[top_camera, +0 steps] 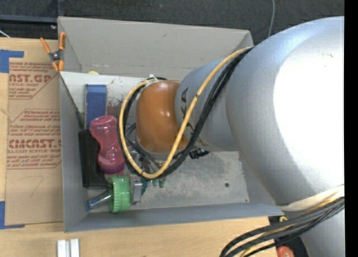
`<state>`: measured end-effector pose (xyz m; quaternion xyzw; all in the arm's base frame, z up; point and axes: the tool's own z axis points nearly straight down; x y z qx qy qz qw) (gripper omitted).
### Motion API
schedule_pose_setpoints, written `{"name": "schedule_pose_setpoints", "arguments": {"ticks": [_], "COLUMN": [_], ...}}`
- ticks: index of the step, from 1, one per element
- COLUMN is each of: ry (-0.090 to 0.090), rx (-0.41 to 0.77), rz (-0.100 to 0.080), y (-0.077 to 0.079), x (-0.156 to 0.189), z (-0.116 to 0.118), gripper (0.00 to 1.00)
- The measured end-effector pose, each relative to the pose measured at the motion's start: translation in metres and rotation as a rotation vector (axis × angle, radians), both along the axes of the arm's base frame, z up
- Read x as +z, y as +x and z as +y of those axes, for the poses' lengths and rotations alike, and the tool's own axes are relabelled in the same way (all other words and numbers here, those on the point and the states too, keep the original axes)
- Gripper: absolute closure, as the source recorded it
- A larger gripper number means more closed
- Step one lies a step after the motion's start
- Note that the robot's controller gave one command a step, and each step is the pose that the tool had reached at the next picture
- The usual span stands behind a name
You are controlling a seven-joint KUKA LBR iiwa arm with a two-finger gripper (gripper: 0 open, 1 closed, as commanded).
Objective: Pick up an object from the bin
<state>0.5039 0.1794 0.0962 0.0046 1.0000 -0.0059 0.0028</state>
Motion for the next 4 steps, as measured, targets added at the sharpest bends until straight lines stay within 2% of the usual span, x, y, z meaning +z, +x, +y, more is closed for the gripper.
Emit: {"name": "schedule_pose_setpoints", "arguments": {"ticks": [1, 2, 3, 4], "ry": [-0.041, -0.042, -0.014, -0.032], "rx": [-0.143, -0.143, -0.141, 0.070], "rz": [0.019, 0.019, -0.010, -0.003], "y": [0.025, 0.025, 0.015, 0.020], "x": [-0.023, -0.023, -0.010, -0.006], "z": [0.013, 0.013, 0.008, 0.005], "gripper": [1.00, 1.00, 1.00, 1.00]}}
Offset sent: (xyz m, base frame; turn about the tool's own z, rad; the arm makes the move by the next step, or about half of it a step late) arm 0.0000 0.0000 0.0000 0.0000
